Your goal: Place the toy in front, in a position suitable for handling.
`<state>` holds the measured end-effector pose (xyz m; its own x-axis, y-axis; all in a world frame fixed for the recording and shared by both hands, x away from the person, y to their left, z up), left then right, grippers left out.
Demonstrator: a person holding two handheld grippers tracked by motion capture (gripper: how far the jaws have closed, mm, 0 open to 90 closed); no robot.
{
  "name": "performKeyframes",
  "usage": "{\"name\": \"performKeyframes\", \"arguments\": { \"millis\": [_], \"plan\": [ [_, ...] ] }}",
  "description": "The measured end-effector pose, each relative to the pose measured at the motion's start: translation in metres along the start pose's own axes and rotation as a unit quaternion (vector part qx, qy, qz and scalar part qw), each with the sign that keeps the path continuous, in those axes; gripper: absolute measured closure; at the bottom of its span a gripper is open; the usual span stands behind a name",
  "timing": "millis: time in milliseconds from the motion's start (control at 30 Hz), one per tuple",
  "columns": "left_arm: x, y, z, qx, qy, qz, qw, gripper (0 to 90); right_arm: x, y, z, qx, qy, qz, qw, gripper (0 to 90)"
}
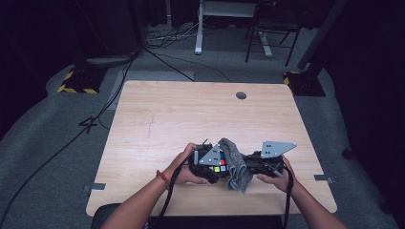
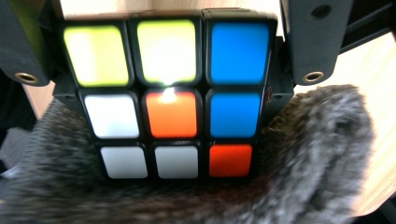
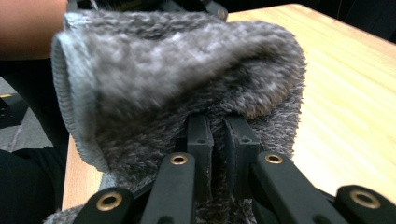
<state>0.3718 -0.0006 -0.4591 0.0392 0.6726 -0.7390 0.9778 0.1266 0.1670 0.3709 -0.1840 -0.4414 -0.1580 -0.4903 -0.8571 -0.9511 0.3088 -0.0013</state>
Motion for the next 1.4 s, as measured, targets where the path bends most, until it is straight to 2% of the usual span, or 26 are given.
{"name": "performKeyframes", "arguments": {
  "millis": [100, 200, 267, 333, 400, 467, 533, 600, 667, 733, 800, 833, 933, 1033, 1100, 1200, 1267, 1400],
  "plan": [
    [-0.001, 0.001, -0.002, -0.007, -0.001, 0.000, 1.0000, 33.5, -0.001, 0.000, 0.000, 0.008, 0.005, -0.003, 0.9999, 82.5],
    [-0.004, 0.003, -0.008, -0.008, -0.016, -0.005, 0.9998, 33.6, 0.005, -0.002, 0.007, 0.028, 0.041, -0.014, 0.9987, 82.6],
    [-0.004, 0.003, -0.011, -0.013, -0.022, -0.009, 0.9996, 33.6, 0.015, -0.001, 0.017, 0.027, 0.069, -0.006, 0.9972, 82.6],
    [-0.006, 0.005, -0.016, -0.009, -0.038, -0.015, 0.9991, 33.6, 0.019, 0.001, 0.022, 0.025, 0.084, -0.011, 0.9961, 82.6],
    [-0.008, 0.006, -0.018, -0.014, -0.037, -0.008, 0.9992, 33.6, 0.019, 0.003, 0.025, 0.019, 0.085, -0.011, 0.9961, 82.6],
    [-0.007, 0.006, -0.019, -0.009, -0.039, -0.012, 0.9991, 33.7, 0.017, 0.005, 0.024, 0.017, 0.081, -0.013, 0.9965, 82.6],
    [-0.005, 0.007, -0.019, -0.012, -0.031, -0.010, 0.9994, 33.6, 0.016, 0.005, 0.021, 0.021, 0.077, -0.015, 0.9967, 82.6],
    [-0.003, 0.008, -0.018, -0.009, -0.030, -0.015, 0.9994, 33.6, 0.014, 0.005, 0.016, 0.019, 0.066, -0.008, 0.9976, 82.6],
    [-0.001, 0.008, -0.016, -0.012, -0.012, -0.007, 0.9998, 33.6, 0.011, 0.006, 0.010, 0.019, 0.054, -0.011, 0.9983, 82.6],
    [0.000, 0.004, -0.009, -0.004, -0.003, -0.005, 1.0000, 33.6, 0.005, 0.008, 0.005, 0.018, 0.036, -0.014, 0.9991, 82.6],
    [0.000, 0.001, -0.005, -0.004, 0.005, 0.002, 1.0000, 33.6, 0.000, 0.010, 0.002, 0.026, 0.031, -0.022, 0.9989, 82.6],
    [-0.001, 0.000, -0.004, -0.001, 0.003, -0.001, 1.0000, 33.6, -0.002, 0.009, 0.002, 0.033, 0.032, -0.027, 0.9986, 82.6],
    [-0.002, -0.003, -0.004, 0.018, -0.005, 0.000, 0.9998, 33.7, 0.000, 0.004, 0.003, 0.042, 0.034, -0.019, 0.9984, 82.6],
    [-0.004, -0.005, -0.004, 0.013, -0.003, 0.007, 0.9999, 33.6, 0.005, 0.000, 0.009, 0.047, 0.048, -0.015, 0.9976, 82.6],
    [-0.005, -0.005, -0.008, 0.019, -0.017, 0.002, 0.9997, 33.6, 0.008, 0.000, 0.012, 0.043, 0.058, -0.012, 0.9973, 82.6],
    [-0.009, -0.001, -0.017, 0.011, -0.033, 0.005, 0.9994, 33.6, 0.013, 0.002, 0.017, 0.037, 0.079, -0.015, 0.9961, 82.6],
    [-0.009, 0.001, -0.019, 0.003, -0.028, 0.005, 0.9996, 33.7, 0.014, 0.006, 0.019, 0.028, 0.088, -0.017, 0.9956, 82.6],
    [-0.005, 0.004, -0.017, -0.002, -0.013, 0.002, 0.9999, 33.7, 0.011, 0.009, 0.015, 0.023, 0.081, -0.020, 0.9962, 82.6]
  ]
}}
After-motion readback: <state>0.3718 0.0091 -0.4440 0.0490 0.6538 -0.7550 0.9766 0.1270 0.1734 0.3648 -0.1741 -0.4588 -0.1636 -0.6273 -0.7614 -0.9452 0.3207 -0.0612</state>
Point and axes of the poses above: each handheld gripper's, and its own axes: z roughly forward along the jaws, x roughly out of its underside, y roughly to its left, the point moved 4 cm from there along z, roughly forward along the jaws, and after that the axes turned 4 degrees about y, right-handed, at the moved point
